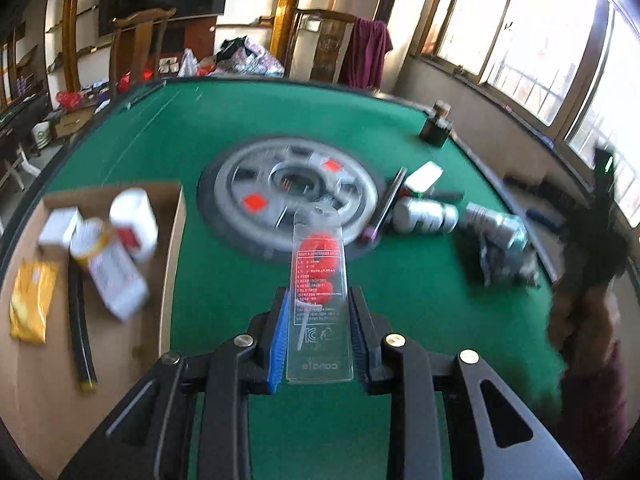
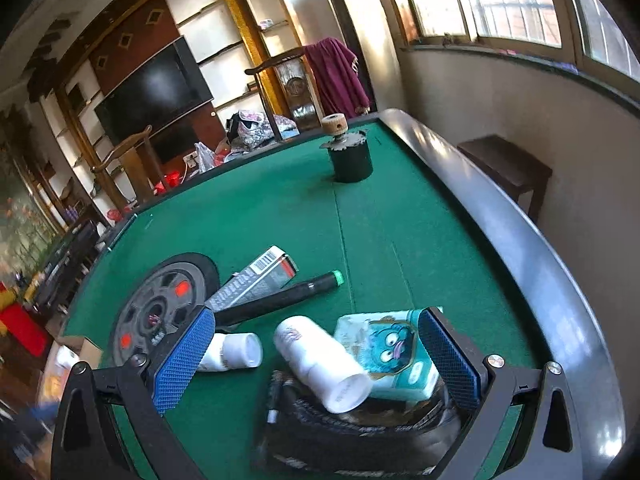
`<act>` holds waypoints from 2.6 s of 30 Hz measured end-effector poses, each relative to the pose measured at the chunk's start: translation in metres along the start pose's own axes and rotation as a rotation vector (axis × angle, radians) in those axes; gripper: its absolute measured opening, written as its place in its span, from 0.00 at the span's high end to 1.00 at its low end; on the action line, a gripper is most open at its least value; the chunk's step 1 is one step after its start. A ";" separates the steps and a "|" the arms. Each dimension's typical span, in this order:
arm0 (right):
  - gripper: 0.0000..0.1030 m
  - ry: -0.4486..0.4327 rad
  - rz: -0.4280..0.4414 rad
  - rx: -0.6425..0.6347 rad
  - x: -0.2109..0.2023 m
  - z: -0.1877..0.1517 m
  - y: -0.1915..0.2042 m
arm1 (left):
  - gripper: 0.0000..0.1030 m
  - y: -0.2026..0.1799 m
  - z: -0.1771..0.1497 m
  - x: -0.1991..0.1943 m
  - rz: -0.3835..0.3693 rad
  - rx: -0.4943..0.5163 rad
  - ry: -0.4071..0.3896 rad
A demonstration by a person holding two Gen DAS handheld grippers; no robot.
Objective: Organize objects
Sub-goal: 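Grasp the clear red-item packet with the left tool while the right tool grasps a white barcode box, then carry the clear packet and white box into the tray and open both tools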
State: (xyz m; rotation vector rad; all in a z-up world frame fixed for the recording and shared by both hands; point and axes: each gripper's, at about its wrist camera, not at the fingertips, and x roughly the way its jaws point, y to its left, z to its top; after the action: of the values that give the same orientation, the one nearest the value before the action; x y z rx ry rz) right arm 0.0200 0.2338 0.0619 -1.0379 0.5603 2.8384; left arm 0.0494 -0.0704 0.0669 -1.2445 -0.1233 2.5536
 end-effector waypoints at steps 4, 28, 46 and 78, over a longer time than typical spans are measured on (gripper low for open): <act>0.00 0.064 0.081 0.008 0.001 0.015 0.020 | 0.74 0.010 -0.017 0.016 -0.016 -0.054 0.052; 0.65 0.448 -0.190 0.047 0.143 0.046 0.076 | 0.57 0.014 -0.037 0.030 -0.041 -0.042 0.024; 0.72 0.365 0.174 0.139 0.030 -0.001 0.056 | 0.75 0.018 -0.050 -0.030 -0.105 -0.097 -0.063; 0.71 0.697 0.597 -0.155 0.044 -0.173 0.312 | 0.74 0.173 -0.081 -0.072 0.133 -0.339 -0.087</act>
State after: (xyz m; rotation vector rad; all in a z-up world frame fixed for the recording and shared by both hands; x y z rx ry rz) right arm 0.0342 -0.1217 0.0098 -2.2538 0.8111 2.9461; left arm 0.1158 -0.2611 0.0354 -1.2928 -0.5281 2.7867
